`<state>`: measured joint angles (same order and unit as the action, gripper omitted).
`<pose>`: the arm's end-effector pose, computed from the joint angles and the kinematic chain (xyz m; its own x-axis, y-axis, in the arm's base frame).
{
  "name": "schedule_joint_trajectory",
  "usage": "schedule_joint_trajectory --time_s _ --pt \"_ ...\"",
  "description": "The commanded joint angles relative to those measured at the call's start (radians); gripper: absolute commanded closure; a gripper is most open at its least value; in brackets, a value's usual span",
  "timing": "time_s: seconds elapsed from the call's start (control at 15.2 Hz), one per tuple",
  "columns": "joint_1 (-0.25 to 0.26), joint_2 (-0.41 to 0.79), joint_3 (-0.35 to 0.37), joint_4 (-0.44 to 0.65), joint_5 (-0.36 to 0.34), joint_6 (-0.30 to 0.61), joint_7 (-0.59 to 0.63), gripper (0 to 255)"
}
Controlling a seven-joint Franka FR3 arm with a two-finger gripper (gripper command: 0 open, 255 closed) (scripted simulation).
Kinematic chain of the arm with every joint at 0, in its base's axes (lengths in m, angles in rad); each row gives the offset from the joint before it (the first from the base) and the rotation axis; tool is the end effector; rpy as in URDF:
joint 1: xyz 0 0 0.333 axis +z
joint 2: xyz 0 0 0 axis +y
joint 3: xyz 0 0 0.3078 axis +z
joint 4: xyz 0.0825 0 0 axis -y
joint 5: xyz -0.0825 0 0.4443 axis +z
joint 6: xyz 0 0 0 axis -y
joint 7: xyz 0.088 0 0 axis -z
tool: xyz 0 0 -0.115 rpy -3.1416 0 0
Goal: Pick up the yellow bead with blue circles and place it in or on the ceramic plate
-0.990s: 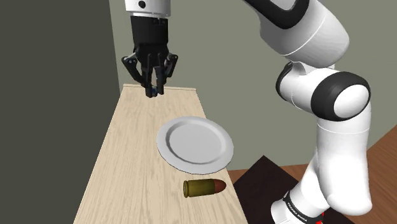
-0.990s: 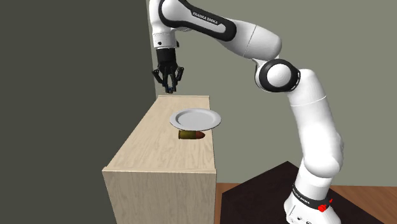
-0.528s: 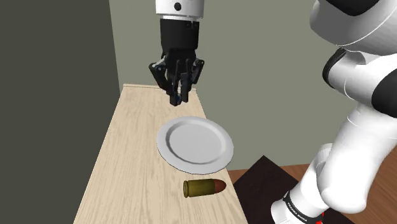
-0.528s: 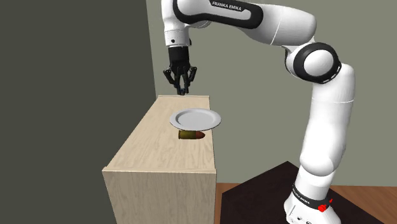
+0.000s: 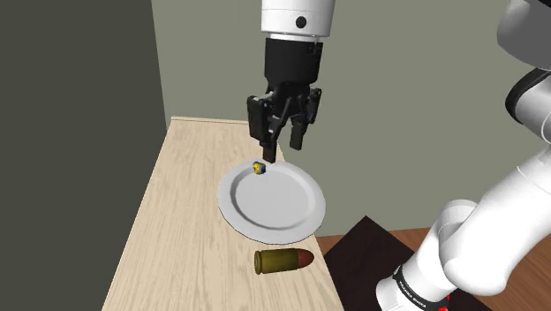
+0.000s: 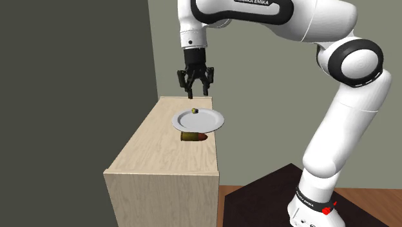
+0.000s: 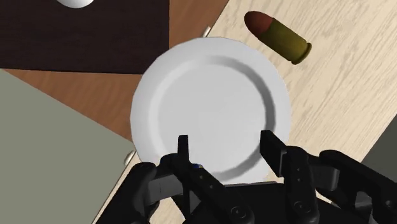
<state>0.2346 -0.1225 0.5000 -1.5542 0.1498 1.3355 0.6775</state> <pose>0.3863 0.3992 0.6605 0.9869 0.0767 -0.1421 0.0774 -0.9970 -0.0010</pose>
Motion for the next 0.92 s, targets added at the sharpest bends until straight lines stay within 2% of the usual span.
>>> schedule_joint_trajectory --time_s 0.0,0.4,0.86 --pt "-0.004 -0.011 -0.026 -0.044 -0.003 0.037 -0.193 0" --pt "-0.009 0.045 -0.095 -0.120 -0.032 0.181 -0.839 0" --pt "-0.007 0.022 -0.094 -0.226 -0.023 0.265 -0.852 0"
